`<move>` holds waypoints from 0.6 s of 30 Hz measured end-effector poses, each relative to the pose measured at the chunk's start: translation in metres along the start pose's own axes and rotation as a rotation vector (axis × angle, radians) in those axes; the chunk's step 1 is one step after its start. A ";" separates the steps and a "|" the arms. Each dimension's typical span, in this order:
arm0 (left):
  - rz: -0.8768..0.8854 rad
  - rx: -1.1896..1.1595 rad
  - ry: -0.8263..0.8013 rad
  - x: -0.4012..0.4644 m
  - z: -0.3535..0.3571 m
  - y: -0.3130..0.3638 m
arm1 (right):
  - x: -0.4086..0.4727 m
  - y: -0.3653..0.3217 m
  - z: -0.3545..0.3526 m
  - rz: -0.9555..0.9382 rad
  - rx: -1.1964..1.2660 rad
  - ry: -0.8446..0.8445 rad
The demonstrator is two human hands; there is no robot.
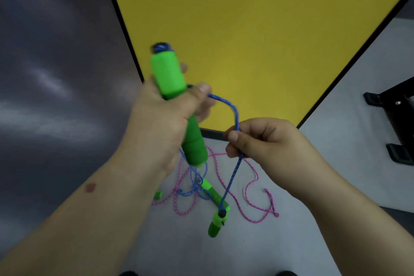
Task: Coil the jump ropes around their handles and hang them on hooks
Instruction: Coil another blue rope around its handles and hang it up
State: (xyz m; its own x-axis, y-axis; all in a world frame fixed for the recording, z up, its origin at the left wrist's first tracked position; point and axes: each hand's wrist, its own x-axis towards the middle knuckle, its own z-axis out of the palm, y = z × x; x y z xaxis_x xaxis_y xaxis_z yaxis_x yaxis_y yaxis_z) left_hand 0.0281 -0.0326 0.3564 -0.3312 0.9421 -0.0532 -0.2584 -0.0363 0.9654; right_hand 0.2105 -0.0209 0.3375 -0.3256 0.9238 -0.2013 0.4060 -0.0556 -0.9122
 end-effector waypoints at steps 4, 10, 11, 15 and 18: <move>0.005 0.088 -0.165 -0.014 0.013 -0.008 | 0.000 -0.004 0.000 -0.028 0.034 0.048; 0.100 0.311 -0.257 -0.016 0.012 -0.007 | -0.002 -0.005 -0.001 -0.092 -0.038 0.016; 0.131 0.382 -0.253 -0.018 0.014 -0.010 | -0.002 -0.004 0.000 -0.119 -0.043 0.004; 0.144 0.195 -0.064 -0.008 0.008 -0.002 | 0.000 0.005 -0.002 -0.020 -0.039 -0.056; 0.085 -0.063 0.084 0.006 -0.005 0.010 | 0.002 0.013 -0.005 0.059 -0.122 -0.052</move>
State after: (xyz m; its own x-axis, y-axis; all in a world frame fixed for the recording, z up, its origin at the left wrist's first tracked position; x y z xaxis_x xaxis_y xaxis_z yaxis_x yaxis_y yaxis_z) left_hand 0.0192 -0.0287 0.3648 -0.4283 0.9036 0.0049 -0.2816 -0.1386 0.9495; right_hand 0.2194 -0.0182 0.3266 -0.3409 0.8991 -0.2746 0.5255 -0.0600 -0.8487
